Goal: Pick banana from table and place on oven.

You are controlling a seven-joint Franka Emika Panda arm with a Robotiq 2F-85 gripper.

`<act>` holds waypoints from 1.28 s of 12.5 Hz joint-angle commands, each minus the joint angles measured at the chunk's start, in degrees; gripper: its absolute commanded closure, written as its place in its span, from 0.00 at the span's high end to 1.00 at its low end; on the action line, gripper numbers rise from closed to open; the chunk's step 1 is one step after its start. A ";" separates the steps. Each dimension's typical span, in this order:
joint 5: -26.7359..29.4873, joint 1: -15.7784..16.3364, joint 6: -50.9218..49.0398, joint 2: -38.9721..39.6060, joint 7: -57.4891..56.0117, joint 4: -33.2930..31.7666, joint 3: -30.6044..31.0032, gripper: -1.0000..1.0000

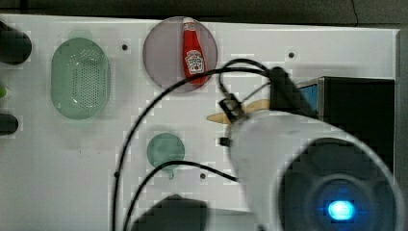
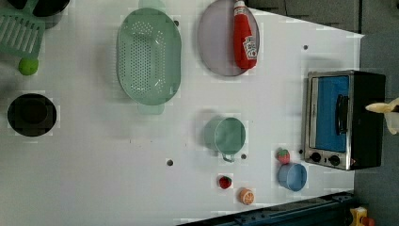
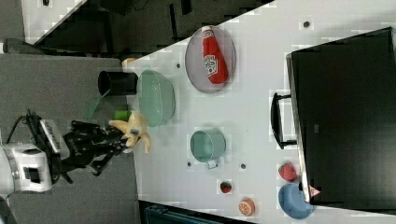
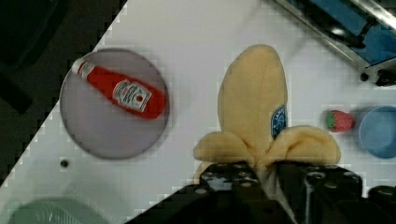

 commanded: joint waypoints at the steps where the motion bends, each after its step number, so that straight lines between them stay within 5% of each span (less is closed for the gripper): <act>1: 0.80 -1.97 -0.81 7.93 -7.13 0.53 -7.75 0.19; 7: 0.75 -2.43 8.11 17.44 -37.19 2.55 -26.11 0.19; 11: 0.93 -2.47 15.53 22.92 -49.48 2.71 -30.52 0.19; 12: 0.98 -2.43 15.38 23.40 -49.59 2.70 -30.44 0.22; 16: 1.02 -2.40 15.60 23.79 -49.59 2.70 -30.21 0.66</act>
